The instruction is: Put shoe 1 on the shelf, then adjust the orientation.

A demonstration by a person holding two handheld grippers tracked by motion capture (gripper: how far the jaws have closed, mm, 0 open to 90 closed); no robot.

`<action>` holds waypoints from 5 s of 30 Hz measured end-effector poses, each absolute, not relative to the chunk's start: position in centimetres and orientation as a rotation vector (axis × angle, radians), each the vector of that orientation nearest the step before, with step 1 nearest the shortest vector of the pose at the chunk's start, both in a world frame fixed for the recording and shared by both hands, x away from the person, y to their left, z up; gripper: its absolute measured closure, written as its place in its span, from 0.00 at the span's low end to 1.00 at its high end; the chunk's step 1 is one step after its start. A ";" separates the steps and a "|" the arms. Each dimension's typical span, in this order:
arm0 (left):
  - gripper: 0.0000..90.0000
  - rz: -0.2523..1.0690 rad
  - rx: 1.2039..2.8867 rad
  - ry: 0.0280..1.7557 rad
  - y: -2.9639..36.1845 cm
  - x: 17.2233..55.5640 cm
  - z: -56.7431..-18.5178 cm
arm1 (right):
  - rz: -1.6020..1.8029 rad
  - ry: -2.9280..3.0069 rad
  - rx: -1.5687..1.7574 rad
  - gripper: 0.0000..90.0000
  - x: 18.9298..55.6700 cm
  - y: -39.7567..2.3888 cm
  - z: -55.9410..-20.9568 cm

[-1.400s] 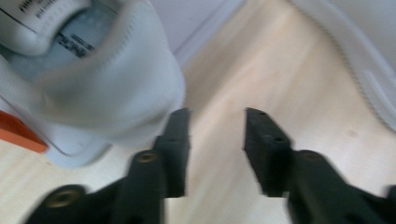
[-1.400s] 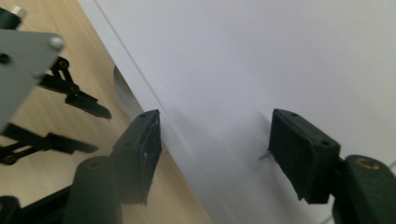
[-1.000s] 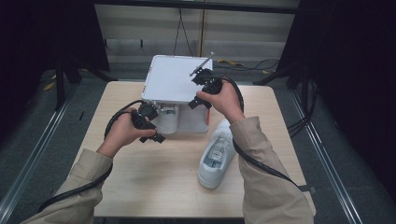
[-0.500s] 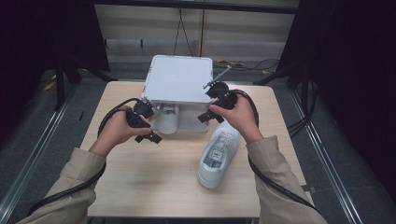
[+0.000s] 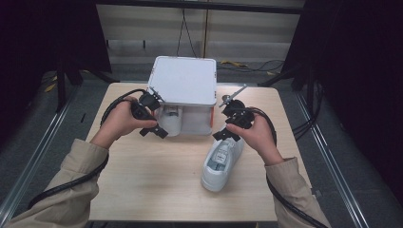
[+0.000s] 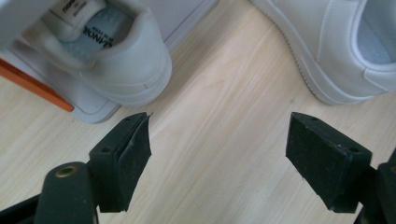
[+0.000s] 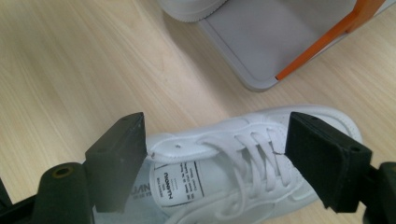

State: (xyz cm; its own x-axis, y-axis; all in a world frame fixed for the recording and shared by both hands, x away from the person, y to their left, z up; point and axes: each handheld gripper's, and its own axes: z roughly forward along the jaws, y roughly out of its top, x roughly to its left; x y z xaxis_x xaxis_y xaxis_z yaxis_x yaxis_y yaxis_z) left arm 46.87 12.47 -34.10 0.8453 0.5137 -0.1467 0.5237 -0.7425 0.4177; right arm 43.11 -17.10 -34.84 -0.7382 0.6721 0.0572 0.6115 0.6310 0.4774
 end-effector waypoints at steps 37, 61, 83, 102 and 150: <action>0.24 0.033 2.561 0.782 9.9 52.5 -30.3 | 0.713 2.789 1.033 0.26 40.6 -17.8 -36.7; 0.08 0.101 2.523 0.803 9.2 53.1 -32.2 | 0.683 2.801 0.993 0.26 38.0 -17.0 -37.6; 0.22 0.129 2.493 0.822 10.1 54.0 -32.1 | 0.637 2.867 0.911 0.30 37.1 -14.6 -37.3; 0.18 0.135 2.473 0.838 10.5 53.7 -32.3 | 0.623 2.930 0.873 0.31 36.8 -11.6 -37.9; 0.16 0.131 2.439 0.887 11.0 54.4 -32.4 | 0.522 3.008 0.939 0.37 36.3 -11.4 -39.8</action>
State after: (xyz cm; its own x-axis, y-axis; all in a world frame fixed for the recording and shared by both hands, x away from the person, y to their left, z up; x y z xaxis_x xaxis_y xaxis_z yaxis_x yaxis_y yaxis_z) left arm 54.41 11.05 -32.43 0.7790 0.6208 -0.0882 0.5686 -0.6401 0.5167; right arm 36.28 -11.37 -39.81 -0.8259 0.5448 0.1452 0.5619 0.7738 0.2926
